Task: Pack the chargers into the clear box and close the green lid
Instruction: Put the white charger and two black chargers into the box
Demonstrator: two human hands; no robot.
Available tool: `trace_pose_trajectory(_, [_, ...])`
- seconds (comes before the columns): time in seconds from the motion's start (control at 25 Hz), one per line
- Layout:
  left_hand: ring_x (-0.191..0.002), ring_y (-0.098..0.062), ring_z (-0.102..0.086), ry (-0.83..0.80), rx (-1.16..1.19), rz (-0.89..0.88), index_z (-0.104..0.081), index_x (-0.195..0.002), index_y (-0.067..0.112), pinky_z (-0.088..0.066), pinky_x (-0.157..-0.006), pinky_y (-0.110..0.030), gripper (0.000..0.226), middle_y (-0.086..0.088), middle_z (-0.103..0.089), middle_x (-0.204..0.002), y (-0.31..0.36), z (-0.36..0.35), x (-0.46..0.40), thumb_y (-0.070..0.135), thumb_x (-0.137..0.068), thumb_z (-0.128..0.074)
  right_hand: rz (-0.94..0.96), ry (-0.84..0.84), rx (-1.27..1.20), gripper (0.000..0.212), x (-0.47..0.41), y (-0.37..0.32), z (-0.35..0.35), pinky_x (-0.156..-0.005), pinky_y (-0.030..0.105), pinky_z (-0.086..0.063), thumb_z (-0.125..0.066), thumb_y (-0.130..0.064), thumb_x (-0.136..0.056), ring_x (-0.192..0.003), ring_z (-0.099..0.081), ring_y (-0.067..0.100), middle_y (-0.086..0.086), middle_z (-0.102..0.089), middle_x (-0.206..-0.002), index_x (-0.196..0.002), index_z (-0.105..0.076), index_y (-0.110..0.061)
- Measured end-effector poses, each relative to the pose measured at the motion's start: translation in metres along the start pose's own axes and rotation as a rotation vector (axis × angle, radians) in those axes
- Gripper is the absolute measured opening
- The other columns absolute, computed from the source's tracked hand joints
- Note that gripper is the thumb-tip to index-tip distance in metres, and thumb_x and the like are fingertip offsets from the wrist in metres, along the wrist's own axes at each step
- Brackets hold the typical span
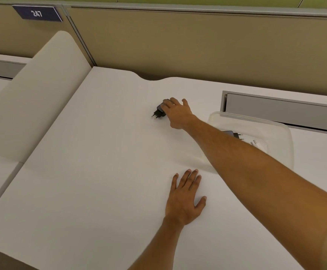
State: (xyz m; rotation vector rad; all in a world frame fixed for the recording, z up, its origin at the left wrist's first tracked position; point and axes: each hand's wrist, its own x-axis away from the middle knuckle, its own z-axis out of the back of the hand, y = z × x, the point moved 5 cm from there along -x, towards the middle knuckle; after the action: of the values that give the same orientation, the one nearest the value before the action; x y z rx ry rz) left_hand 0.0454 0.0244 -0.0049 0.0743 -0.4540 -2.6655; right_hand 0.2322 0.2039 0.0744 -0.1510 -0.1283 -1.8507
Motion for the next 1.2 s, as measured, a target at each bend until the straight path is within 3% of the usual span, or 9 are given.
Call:
trace_pose_trajectory(0.32, [-0.146, -0.010, -0.004, 0.010, 0.027, 0.017, -0.025, -0.148, 0.025, 0.000, -0.117, -0.043, 0.064, 0.006, -0.024, -0.157, -0.003, -0.008, -0.001, 0.057, -0.093, -0.033, -0.050, -0.020, -0.026, 0.066, -0.024, 0.000, -0.013, -0.113, 0.056, -0.018, -0.053, -0.013, -0.091, -0.144, -0.014, 0.025, -0.001, -0.022, -0.157, -0.149, -0.022, -0.019])
trace_pose_trajectory(0.6, [-0.146, -0.012, -0.011, 0.011, 0.031, 0.016, -0.028, -0.147, 0.026, -0.001, -0.116, -0.043, 0.065, 0.007, -0.023, -0.156, -0.002, -0.007, -0.002, 0.059, -0.092, -0.037, -0.152, 0.055, 0.047, 0.048, -0.024, -0.003, -0.010, -0.111, 0.051, -0.025, -0.065, -0.014, -0.084, -0.127, -0.042, 0.029, 0.009, -0.045, -0.139, -0.130, -0.051, -0.013])
trace_pose_trajectory(0.76, [-0.145, -0.012, -0.012, 0.003, 0.027, 0.012, -0.028, -0.147, 0.025, -0.003, -0.115, -0.043, 0.064, 0.005, -0.027, -0.156, -0.001, -0.005, -0.001, 0.058, -0.093, -0.034, -0.181, 0.066, -0.009, 0.049, -0.016, -0.007, -0.005, -0.105, 0.050, -0.032, -0.067, -0.012, -0.083, -0.122, -0.046, 0.031, 0.012, -0.046, -0.135, -0.129, -0.052, -0.010])
trace_pose_trajectory(0.96, [-0.145, -0.013, -0.011, 0.025, 0.006, 0.004, -0.025, -0.148, 0.024, -0.003, -0.114, -0.043, 0.065, 0.005, -0.023, -0.157, 0.000, 0.001, -0.002, 0.059, -0.094, -0.027, -0.163, 0.224, -0.070, 0.040, 0.012, -0.012, 0.024, -0.090, 0.043, -0.040, -0.068, -0.009, -0.080, -0.107, -0.052, 0.031, 0.011, -0.051, -0.122, -0.119, -0.056, -0.009])
trace_pose_trajectory(1.2, [-0.146, -0.010, -0.007, 0.021, 0.006, -0.003, -0.026, -0.148, 0.024, -0.002, -0.116, -0.042, 0.064, 0.007, -0.018, -0.158, 0.000, 0.001, 0.000, 0.056, -0.094, -0.031, -0.221, 0.327, -0.095, 0.043, 0.079, 0.015, 0.058, -0.079, 0.038, -0.038, -0.062, -0.003, -0.074, -0.099, -0.052, 0.030, 0.008, -0.054, -0.116, -0.116, -0.055, -0.010])
